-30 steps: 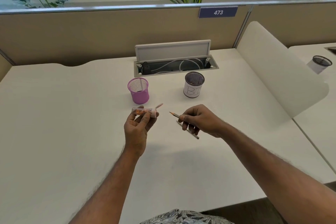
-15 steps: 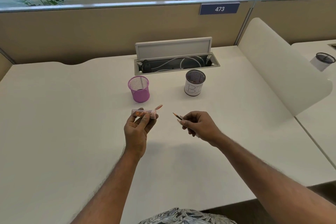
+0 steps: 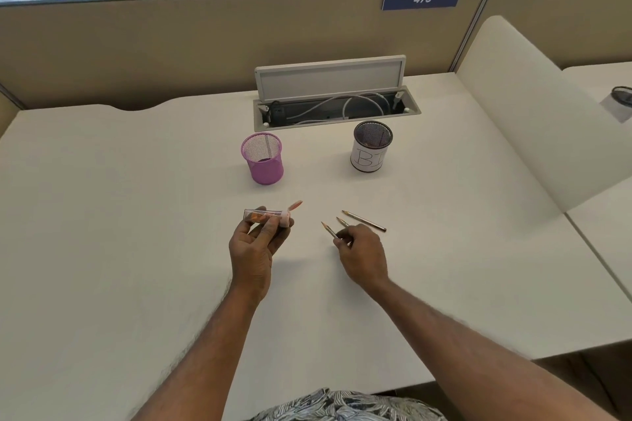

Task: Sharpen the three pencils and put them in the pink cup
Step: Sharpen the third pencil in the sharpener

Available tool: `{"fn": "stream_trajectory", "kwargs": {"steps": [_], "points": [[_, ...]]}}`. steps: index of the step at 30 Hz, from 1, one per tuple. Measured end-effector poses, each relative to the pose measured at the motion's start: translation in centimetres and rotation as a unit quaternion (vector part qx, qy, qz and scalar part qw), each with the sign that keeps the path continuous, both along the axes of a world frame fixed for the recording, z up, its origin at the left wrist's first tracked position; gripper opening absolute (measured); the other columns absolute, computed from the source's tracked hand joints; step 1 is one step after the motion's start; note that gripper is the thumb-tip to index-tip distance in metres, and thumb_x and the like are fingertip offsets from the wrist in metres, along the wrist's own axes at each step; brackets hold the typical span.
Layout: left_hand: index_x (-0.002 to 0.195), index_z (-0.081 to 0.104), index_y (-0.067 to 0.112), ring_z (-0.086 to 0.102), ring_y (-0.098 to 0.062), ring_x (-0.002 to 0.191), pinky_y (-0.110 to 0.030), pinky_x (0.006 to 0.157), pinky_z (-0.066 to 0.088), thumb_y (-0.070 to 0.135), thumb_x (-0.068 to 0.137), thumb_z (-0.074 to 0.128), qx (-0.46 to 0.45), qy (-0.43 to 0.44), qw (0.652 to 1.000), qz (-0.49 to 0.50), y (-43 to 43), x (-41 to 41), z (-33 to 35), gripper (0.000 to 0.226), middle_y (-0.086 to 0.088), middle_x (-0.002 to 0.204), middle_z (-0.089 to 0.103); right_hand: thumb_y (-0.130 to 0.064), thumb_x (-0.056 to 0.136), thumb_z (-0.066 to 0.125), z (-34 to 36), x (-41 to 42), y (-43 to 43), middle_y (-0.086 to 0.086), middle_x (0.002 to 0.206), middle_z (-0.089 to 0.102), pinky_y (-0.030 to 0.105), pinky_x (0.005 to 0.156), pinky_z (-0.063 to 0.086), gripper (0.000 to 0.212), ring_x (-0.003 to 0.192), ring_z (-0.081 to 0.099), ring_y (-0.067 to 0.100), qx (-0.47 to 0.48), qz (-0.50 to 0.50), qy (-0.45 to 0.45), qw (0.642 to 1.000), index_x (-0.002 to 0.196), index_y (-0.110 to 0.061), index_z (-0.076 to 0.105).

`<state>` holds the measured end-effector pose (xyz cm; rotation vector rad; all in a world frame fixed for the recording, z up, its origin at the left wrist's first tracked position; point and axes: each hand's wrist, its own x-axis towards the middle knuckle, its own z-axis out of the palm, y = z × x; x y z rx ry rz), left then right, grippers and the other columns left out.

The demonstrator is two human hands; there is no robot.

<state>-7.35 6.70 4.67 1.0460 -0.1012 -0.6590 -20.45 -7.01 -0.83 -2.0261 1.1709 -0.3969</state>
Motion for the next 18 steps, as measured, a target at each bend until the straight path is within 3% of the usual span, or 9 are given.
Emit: {"fn": "stream_trajectory", "kwargs": {"steps": [5,18], "points": [[0.107,0.057,0.002,0.07,-0.028,0.087,-0.034,0.081,0.057,-0.004,0.093,0.055,0.009,0.007,1.0,0.001,0.1,-0.1,0.2,0.015,-0.014,0.089,0.07,-0.026,0.088,0.061,-0.8,1.2,0.3,0.0,0.1,0.064,0.038,0.079,0.05,0.014,0.095,0.06,0.022,-0.057,-0.002,0.088,0.995,0.096,-0.018,0.071],[0.106,0.057,0.004,0.071,-0.027,0.086,-0.036,0.084,0.057,-0.005,0.093,0.055,0.007,0.014,1.0,0.004,-0.1,0.3,0.1,0.015,-0.014,0.09,0.07,-0.03,0.089,0.061,-2.0,2.0,-0.5,0.003,0.097,0.062,0.035,0.075,0.046,0.02,0.092,0.059,0.025,-0.144,0.058,0.134,0.979,0.096,-0.013,0.072]]}}
